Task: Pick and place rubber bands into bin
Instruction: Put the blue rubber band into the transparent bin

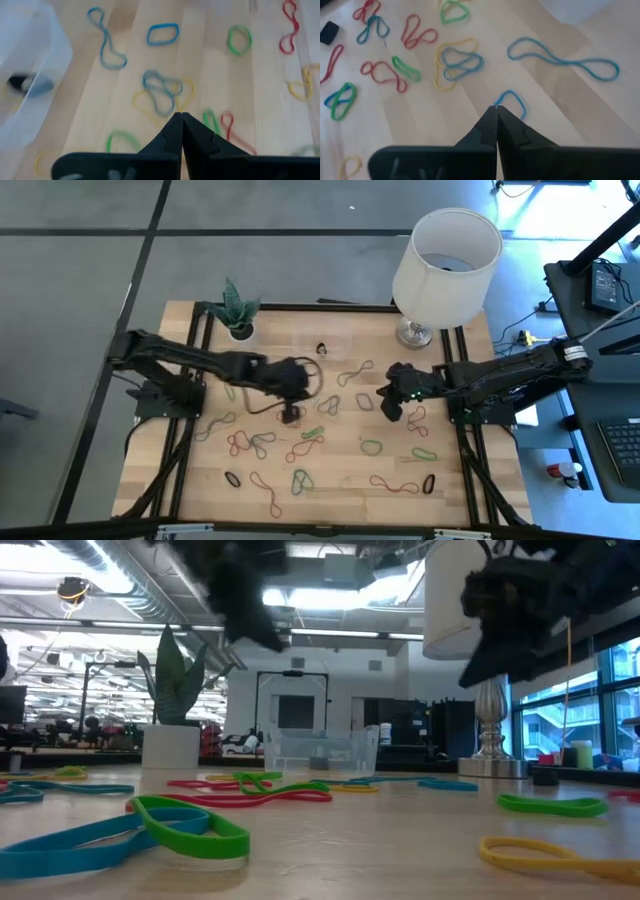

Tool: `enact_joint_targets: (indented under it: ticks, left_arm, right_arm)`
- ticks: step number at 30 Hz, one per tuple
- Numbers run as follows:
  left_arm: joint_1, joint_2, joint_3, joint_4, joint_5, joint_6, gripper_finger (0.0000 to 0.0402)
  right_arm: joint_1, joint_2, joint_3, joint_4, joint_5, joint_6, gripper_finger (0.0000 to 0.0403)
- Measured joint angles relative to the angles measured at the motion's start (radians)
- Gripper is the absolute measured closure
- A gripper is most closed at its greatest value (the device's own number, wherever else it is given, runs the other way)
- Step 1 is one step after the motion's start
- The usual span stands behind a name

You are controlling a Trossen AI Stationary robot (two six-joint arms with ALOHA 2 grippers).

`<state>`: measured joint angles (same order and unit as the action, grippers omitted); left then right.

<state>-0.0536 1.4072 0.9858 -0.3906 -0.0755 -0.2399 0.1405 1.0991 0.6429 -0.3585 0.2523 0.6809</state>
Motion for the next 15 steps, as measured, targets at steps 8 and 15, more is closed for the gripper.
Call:
enact_joint_targets:
  ticks: [8,15]
  left_arm:
    - [0.000,-0.363,-0.320,0.090,-0.008,0.022,0.0400]
    - [0.000,-0.597,-0.480,0.099,-0.004,0.098,0.0400]
  right_arm:
    - [-0.009,0.339,0.362,-0.231,0.012,0.075,0.0402]
    - [-0.016,0.641,0.661,-0.447,0.009,0.132,0.0392]
